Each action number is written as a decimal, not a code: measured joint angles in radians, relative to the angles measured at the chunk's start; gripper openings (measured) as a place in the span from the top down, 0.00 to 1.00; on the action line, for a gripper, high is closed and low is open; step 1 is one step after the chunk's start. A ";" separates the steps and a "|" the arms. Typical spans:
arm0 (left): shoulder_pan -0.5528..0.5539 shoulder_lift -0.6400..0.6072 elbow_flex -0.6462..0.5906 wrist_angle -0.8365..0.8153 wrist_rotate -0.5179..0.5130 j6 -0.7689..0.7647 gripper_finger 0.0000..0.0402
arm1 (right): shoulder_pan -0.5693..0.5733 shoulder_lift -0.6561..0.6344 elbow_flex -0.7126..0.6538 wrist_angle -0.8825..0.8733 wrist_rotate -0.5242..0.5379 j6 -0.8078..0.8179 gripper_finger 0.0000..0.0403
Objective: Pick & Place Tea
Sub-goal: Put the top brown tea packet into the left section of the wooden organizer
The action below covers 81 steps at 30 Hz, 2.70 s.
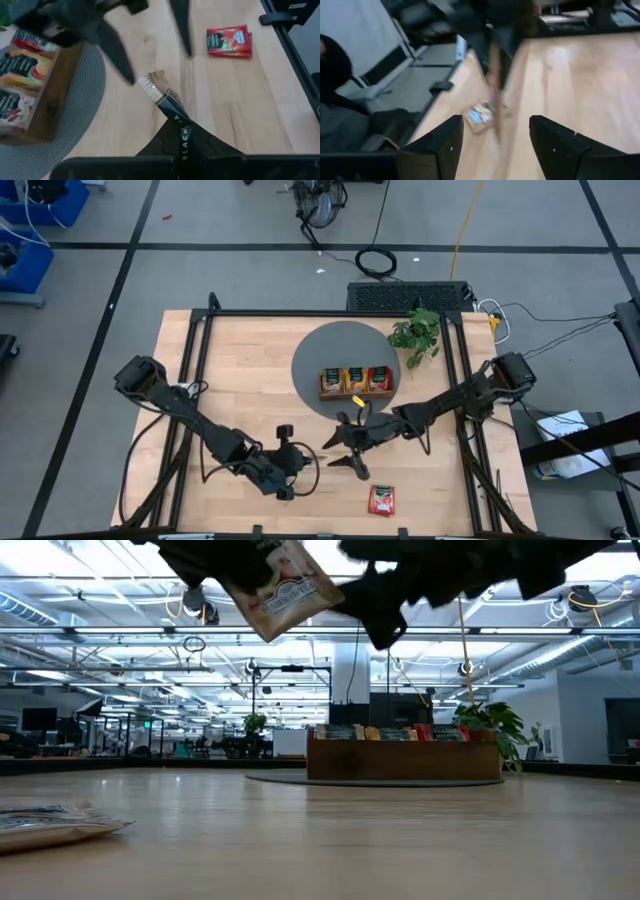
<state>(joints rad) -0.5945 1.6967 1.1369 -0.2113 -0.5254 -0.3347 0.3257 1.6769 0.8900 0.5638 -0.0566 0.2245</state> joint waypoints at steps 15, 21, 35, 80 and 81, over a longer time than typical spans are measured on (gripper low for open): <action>0.046 0.000 0.000 -0.014 0.000 0.019 0.99 | -0.071 0.009 0.001 0.036 -0.074 0.029 0.52; 0.064 0.000 0.000 0.020 0.001 0.065 0.98 | -0.078 0.031 0.001 0.030 -0.073 0.021 0.52; 0.080 0.000 0.000 0.010 -0.003 0.064 0.96 | -0.071 0.041 0.002 0.029 0.030 -0.106 0.97; 0.196 -0.014 -0.001 0.026 0.162 -0.016 0.78 | -0.010 0.040 -0.210 0.373 0.243 -0.471 0.99; 0.197 -0.014 -0.001 0.028 0.161 -0.006 0.85 | -0.011 0.040 -0.210 0.371 0.243 -0.463 0.99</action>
<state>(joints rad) -0.3977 1.6827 1.1362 -0.1837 -0.3645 -0.3407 0.3150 1.7168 0.6796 0.9350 0.1867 -0.2381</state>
